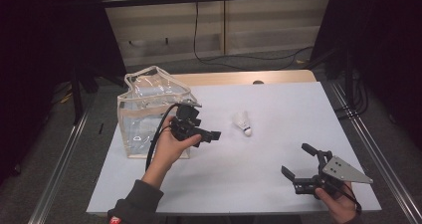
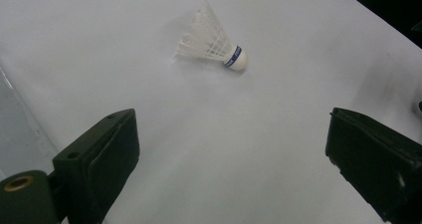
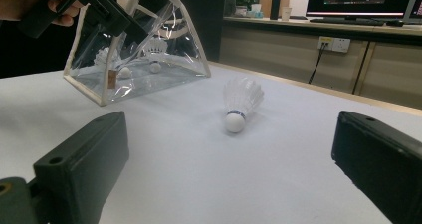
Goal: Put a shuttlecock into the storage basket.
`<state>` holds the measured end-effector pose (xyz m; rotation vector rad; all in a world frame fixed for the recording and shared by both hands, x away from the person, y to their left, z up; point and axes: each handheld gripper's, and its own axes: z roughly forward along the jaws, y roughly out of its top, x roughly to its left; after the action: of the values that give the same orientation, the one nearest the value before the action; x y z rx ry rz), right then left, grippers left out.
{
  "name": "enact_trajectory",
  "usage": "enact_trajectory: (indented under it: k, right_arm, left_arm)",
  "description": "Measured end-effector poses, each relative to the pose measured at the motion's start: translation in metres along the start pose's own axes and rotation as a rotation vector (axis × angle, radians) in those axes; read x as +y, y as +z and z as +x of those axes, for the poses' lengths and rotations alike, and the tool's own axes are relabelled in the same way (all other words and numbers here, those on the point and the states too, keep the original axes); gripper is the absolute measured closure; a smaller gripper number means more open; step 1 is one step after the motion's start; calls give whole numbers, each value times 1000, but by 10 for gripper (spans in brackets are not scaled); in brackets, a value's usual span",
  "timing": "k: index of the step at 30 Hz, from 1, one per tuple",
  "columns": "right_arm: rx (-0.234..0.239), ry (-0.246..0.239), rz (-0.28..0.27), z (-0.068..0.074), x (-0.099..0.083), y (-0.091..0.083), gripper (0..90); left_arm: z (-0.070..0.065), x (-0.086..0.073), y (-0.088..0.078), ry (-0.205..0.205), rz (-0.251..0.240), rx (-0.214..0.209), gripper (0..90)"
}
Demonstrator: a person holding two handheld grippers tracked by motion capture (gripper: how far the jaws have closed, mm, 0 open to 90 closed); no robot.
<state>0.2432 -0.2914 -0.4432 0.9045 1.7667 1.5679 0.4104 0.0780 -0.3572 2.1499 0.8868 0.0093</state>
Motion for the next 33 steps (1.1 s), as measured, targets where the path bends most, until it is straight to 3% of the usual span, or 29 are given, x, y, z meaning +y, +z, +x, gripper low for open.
enact_trajectory:
  k: [14, 33]
  right_arm:
    - [-1, 0, -2, 0, 0, 0, 12]
    - [0, -1, -2, 0, 0, 0, 12]
  left_arm:
    - [-4, -2, 11, 7, 3, -8, 75]
    - [-8, -8, 26, -14, -14, -19, 78]
